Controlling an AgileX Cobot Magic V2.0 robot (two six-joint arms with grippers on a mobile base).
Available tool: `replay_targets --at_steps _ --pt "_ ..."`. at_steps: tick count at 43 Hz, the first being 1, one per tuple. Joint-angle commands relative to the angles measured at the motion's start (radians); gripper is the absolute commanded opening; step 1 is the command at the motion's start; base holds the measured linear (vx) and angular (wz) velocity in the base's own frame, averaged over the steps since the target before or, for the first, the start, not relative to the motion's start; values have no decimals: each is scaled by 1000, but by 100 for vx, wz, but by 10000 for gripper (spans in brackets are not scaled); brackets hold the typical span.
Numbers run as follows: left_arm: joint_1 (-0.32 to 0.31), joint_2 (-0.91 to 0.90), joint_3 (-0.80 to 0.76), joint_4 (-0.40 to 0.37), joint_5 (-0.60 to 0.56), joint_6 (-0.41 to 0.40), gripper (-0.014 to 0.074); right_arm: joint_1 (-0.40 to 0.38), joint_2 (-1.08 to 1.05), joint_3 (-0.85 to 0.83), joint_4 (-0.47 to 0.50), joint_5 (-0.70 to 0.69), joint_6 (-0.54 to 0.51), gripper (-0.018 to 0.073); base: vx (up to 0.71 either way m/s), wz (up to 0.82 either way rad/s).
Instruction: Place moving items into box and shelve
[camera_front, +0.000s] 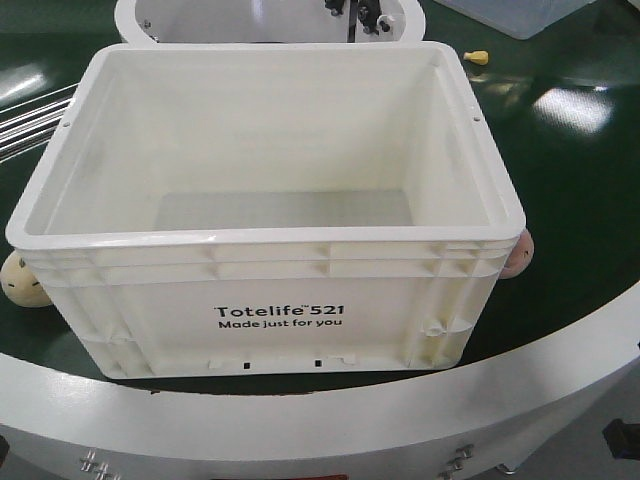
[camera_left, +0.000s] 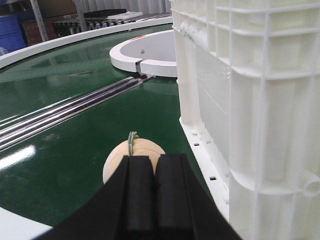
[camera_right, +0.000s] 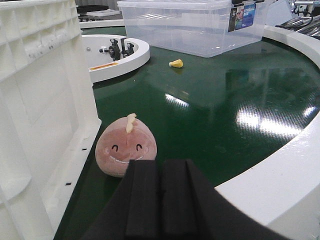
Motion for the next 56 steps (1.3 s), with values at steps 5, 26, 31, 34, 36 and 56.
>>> replay_targets --at_steps 5,26,31,34,36,56 --pt "2 -12 8 -5 -81 -2 -7 0 -5 -1 -5 -80 -10 -8 0 0" --pt "2 -12 8 -5 -81 -2 -7 0 -5 -1 -5 -80 -10 -8 0 0" --pt "2 -12 8 -5 -81 -2 -7 0 -5 -1 -5 -80 -10 -8 0 0" --pt "2 -12 8 -5 -81 -2 -7 0 -5 -1 -5 -83 -10 -8 0 0" --pt "2 -12 8 -5 -81 -2 -7 0 -5 -1 -6 -90 -10 -8 0 0" --pt "2 -12 8 -5 -81 -2 -7 0 -5 -1 45 -196 -6 -8 0 0"
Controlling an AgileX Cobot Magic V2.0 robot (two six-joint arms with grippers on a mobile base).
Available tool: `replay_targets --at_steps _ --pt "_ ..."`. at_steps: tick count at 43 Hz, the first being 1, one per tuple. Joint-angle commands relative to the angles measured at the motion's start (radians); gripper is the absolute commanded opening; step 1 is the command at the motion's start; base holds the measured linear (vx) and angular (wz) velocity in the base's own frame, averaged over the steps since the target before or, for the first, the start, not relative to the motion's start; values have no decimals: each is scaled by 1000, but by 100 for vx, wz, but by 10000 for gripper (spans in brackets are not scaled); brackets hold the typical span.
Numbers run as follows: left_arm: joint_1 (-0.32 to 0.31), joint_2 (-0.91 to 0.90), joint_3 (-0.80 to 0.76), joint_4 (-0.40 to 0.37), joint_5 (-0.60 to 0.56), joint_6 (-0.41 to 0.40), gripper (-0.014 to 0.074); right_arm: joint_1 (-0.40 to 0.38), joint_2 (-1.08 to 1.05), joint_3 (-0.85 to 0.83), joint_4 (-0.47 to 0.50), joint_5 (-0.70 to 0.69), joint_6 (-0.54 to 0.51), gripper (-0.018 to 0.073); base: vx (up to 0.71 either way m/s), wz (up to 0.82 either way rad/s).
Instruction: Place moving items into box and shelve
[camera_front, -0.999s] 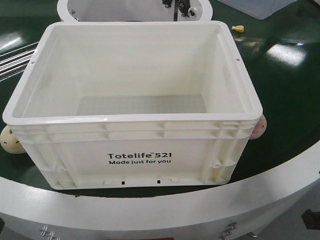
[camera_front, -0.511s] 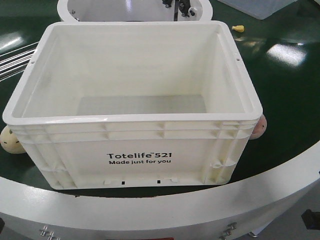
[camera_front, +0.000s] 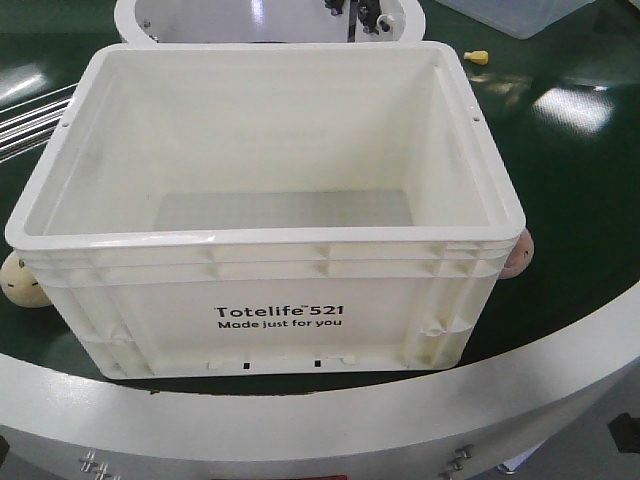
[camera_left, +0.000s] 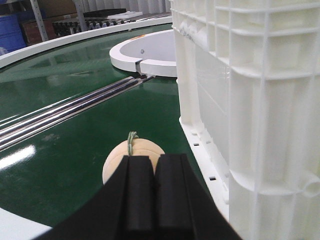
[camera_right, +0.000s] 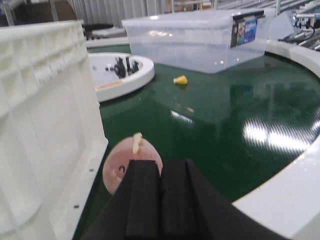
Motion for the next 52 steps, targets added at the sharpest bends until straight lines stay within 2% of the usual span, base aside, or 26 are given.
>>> replay_targets --at_steps 1,8,15,21,25,26,32,43,52 --pt "2 -12 8 -5 -83 -2 -7 0 -5 -1 12 -124 -6 -8 0 0" --pt "2 -12 8 -5 -105 -2 -7 0 -5 -1 13 -143 -6 -8 0 0" --pt "2 -12 8 -5 -201 -2 -7 0 -5 -2 2 -178 -9 -8 0 0" --pt "2 -12 7 -1 -281 12 -7 0 -5 -3 -41 -209 -14 -8 0 0" --pt "2 -12 -8 -5 -287 35 -7 0 -5 -14 -74 -219 -15 -8 0 0" --pt "2 47 -137 2 -209 42 -7 0 20 -137 -112 -116 -34 -8 0 0" --pt "2 159 -233 23 -208 44 -7 0 106 -244 -130 -13 -67 -8 0 0" --pt "2 473 -436 13 -232 43 -7 0 364 -416 -153 -15 -69 -8 0 0" --pt "2 705 -595 13 -248 39 -7 0 617 -576 -169 -33 -127 -8 0 0"
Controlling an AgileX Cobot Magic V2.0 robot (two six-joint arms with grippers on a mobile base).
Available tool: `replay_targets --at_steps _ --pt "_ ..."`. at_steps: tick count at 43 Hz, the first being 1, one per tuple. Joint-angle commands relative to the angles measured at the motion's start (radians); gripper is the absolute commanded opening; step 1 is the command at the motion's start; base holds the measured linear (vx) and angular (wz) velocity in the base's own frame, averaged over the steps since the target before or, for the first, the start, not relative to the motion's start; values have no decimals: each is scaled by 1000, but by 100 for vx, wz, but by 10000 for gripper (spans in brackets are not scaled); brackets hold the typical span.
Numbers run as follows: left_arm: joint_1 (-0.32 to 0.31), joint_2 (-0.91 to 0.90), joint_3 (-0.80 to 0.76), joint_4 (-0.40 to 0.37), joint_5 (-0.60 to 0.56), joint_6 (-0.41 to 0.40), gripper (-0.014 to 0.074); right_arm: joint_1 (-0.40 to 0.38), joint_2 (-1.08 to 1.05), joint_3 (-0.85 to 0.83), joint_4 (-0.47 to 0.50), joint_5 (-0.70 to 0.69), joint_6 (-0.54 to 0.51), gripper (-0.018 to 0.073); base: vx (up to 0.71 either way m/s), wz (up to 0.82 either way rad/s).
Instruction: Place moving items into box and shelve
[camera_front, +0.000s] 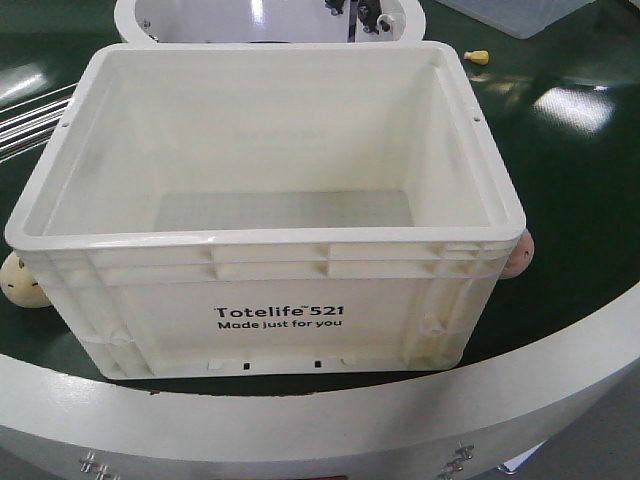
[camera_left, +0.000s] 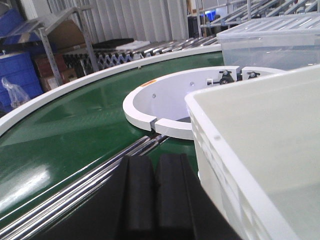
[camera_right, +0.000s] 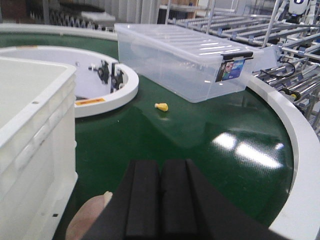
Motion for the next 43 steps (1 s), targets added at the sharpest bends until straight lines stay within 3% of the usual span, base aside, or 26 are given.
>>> replay_targets --at_steps 1,2,3,7,28,29,43 --pt "2 117 -106 -8 -100 -6 -7 0 141 -113 -24 -99 -42 -8 0 0" --pt "2 132 -117 -8 -102 -6 -7 0 160 -130 -24 -100 -44 -8 0 0" --pt "2 271 -192 -8 -186 -5 -7 0 351 -223 -23 -184 -44 -8 0 0" --pt "2 298 -192 -8 -248 -5 -7 0 393 -226 -23 -258 -38 -8 0 0" --pt "1 304 -192 -8 -252 -50 21 0 409 -226 -20 -277 10 15 0 0" --pt "1 306 -192 -8 -252 -50 136 0 409 -226 -20 -279 10 179 0 0" --pt "2 306 -192 -8 -252 -50 449 0 409 -226 -20 -284 36 542 0 0"
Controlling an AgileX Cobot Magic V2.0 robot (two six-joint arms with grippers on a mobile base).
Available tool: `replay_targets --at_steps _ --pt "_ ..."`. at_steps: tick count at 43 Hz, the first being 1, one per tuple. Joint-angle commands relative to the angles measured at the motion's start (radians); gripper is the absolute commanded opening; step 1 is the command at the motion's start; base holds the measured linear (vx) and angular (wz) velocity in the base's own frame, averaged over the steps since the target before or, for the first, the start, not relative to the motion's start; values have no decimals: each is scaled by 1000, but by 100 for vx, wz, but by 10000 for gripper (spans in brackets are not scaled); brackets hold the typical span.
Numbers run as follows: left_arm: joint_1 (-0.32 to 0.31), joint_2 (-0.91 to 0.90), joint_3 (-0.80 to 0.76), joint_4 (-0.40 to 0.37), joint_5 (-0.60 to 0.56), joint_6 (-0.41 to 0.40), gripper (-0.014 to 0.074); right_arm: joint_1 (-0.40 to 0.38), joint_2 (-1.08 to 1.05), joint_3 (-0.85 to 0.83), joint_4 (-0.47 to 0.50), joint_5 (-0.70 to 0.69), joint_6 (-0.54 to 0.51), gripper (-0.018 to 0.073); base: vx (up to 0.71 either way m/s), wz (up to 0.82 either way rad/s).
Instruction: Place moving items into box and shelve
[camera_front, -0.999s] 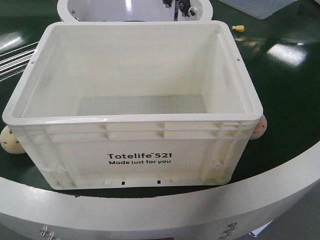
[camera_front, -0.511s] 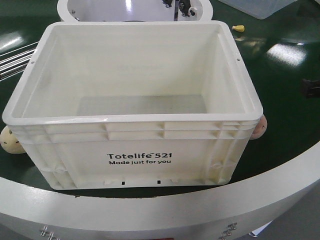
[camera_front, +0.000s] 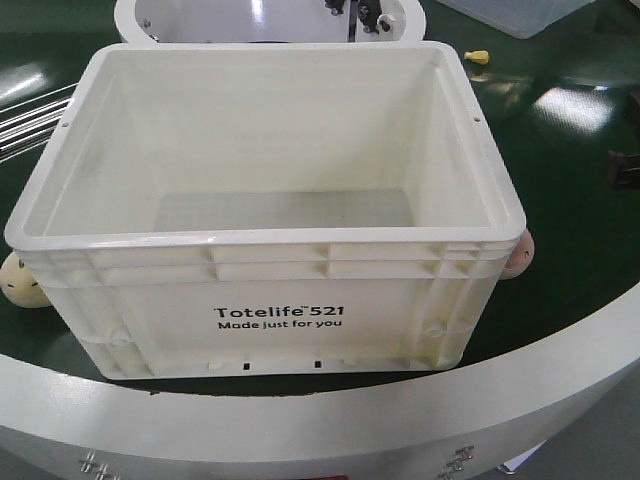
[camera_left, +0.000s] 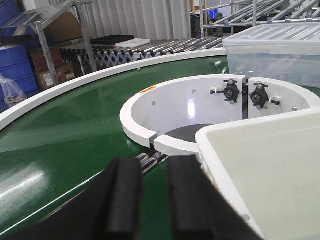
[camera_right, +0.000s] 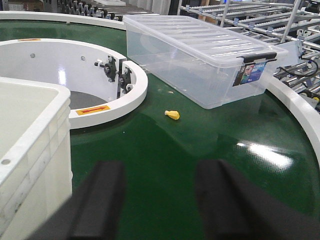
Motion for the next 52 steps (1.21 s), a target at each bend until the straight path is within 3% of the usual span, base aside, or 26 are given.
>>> replay_targets --at_steps 1,6,11,20,29,41,42,43,52 --pt "2 -3 -36 -8 -90 -9 470 0 -7 -38 -6 -90 23 566 0 0" --pt "2 -3 -36 -8 -91 -9 538 0 -7 -38 -6 -90 23 647 0 0" --pt "2 -3 -36 -8 -93 -9 571 0 -7 -38 -6 -100 23 667 0 0" --pt "23 -9 -36 -47 -79 -17 567 -76 -7 -38 71 -94 57 641 0 0" --pt "90 -45 -36 -86 -35 -12 567 -165 -7 -38 66 -53 55 629 0 0" --pt "141 -76 -36 -86 45 20 566 -171 11 -50 72 -18 49 589 0 0" --pt "141 -76 -36 -86 50 20 566 -171 18 -58 75 0 49 585 0 0" --pt "141 -72 -36 -86 59 19 566 -171 128 -182 75 61 49 579 0 0" --pt "141 -72 -36 -87 61 19 566 -170 270 -290 141 148 39 578 0 0"
